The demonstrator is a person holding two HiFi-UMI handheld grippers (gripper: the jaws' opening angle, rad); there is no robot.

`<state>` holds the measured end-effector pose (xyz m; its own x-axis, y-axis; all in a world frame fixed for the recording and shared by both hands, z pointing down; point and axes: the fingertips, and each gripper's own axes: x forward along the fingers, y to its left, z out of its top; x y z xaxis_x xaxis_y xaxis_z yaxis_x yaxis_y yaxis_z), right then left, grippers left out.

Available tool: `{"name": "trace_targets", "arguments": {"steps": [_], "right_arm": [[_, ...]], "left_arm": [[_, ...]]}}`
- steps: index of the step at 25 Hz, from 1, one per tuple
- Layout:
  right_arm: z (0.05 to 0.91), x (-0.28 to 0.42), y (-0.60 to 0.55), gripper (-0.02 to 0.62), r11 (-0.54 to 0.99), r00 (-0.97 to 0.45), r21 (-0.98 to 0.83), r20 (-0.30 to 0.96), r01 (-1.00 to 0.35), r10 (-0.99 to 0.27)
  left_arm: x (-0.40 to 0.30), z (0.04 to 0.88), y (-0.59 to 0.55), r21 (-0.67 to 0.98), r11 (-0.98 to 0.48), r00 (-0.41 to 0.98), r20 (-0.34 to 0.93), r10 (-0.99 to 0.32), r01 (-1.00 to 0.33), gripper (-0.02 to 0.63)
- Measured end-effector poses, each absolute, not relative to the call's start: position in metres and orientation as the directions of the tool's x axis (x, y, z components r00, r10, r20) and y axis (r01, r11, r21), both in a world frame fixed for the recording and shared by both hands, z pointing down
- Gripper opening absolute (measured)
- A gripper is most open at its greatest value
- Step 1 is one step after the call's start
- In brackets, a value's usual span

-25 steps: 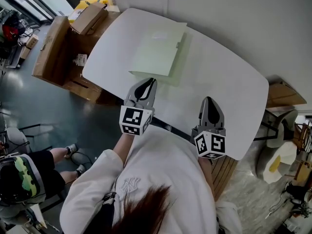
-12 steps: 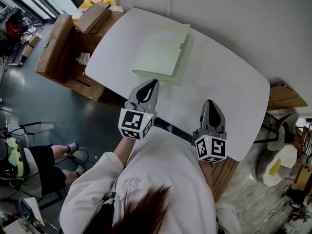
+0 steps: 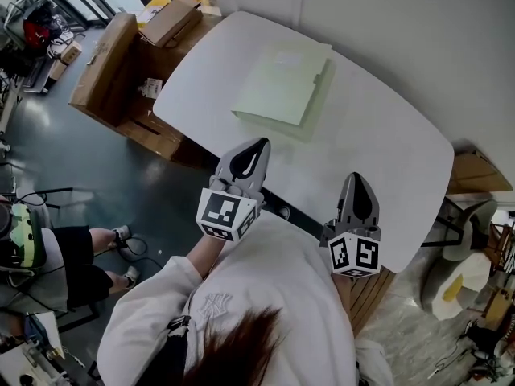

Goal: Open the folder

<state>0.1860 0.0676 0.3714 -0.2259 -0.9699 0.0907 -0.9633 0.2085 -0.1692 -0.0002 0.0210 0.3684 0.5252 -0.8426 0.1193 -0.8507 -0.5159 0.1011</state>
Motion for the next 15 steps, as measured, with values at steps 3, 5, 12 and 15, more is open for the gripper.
{"name": "trace_targets", "arguments": {"steps": [3,5,12,15], "right_arm": [[0.369,0.183,0.073,0.006,0.218,-0.236,-0.178,0.085,-0.959,-0.968],[0.367,0.18,0.076,0.006,0.228,-0.245,-0.18,0.081,-0.957,-0.966],[0.358,0.175,0.084,0.006,0.243,-0.258,-0.166,0.07,-0.956,-0.964],[0.357,0.173,0.087,0.006,0.252,-0.266,-0.156,0.076,-0.955,-0.961]], "left_arm": [[-0.004,0.371,0.028,0.112,-0.512,0.523,0.129,-0.842,-0.852,0.008],[-0.008,0.371,0.031,0.112,-0.511,0.522,0.13,-0.843,-0.852,0.008],[-0.017,0.363,0.041,0.107,-0.507,0.517,0.119,-0.848,-0.855,0.008],[-0.018,0.36,0.044,0.11,-0.506,0.517,0.108,-0.849,-0.855,0.008]]}}
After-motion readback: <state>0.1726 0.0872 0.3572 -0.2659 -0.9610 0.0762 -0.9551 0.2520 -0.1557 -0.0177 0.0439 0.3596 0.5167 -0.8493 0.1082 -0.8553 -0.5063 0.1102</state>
